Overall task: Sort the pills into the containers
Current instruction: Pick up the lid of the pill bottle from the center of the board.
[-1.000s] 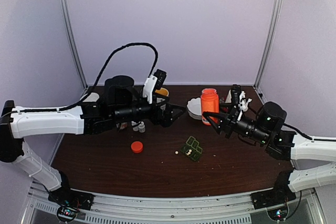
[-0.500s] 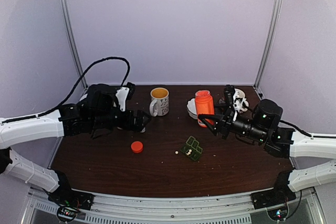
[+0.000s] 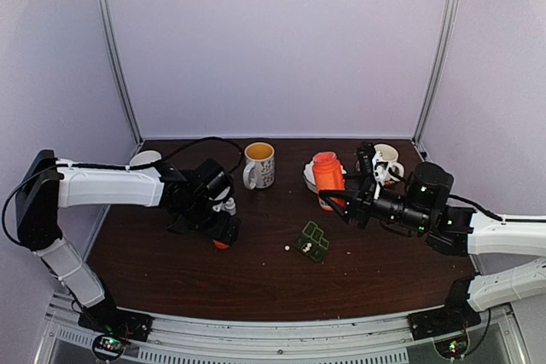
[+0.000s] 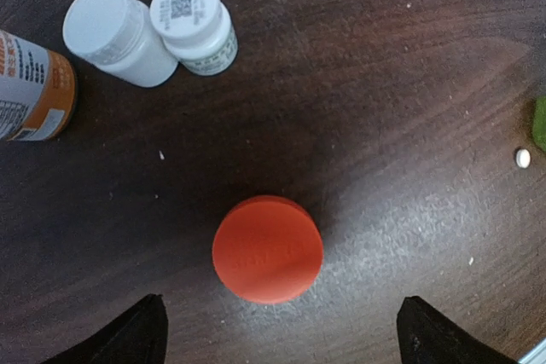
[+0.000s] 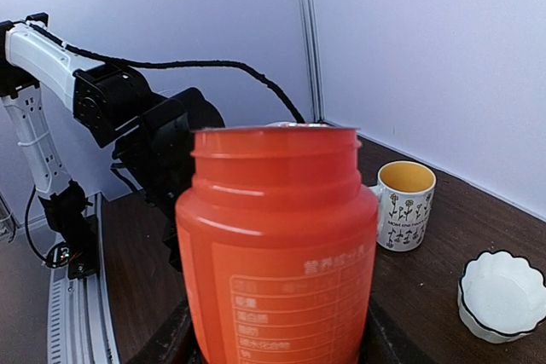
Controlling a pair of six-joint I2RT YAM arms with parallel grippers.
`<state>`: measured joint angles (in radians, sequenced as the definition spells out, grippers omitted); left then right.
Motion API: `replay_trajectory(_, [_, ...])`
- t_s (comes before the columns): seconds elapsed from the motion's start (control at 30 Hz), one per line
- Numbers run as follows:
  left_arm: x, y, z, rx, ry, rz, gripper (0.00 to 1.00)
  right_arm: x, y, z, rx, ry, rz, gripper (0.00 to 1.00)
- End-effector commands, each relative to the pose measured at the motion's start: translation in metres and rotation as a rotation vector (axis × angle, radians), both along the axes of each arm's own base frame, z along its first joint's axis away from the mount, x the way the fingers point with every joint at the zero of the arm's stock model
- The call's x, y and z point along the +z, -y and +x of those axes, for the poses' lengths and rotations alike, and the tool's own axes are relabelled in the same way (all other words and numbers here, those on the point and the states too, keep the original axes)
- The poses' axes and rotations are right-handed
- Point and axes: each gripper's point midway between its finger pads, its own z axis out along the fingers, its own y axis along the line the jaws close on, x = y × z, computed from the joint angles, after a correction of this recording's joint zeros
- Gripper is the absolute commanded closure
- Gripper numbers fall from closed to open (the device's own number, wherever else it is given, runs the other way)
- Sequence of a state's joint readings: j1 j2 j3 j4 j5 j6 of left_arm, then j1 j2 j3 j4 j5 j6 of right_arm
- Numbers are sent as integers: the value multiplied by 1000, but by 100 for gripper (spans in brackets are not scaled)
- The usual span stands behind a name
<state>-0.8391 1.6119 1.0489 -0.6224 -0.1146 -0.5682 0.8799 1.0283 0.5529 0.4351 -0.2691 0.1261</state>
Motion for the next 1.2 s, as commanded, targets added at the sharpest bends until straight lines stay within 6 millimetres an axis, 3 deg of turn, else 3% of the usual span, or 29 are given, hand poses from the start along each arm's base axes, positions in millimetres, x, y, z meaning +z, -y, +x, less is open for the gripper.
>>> replay_trajectory(0.0, [-2,14,20,-8,-22,-17,3,18,-2,-5,22,34,30,100])
replay_trajectory(0.3, [-30,7,31,31,-102,-11,9,12,3,-7,10,32,18,100])
replay_trajectory(0.73, [-55,9,22,11,-191,20,26,10,4,-6,4,36,10,100])
replay_trajectory(1.0, [-55,-7,27,34,-167,125,44,7,3,-6,8,26,11,100])
replay_trajectory(1.17, [-42,-5,27,9,-139,149,50,3,0,-7,22,16,-2,100])
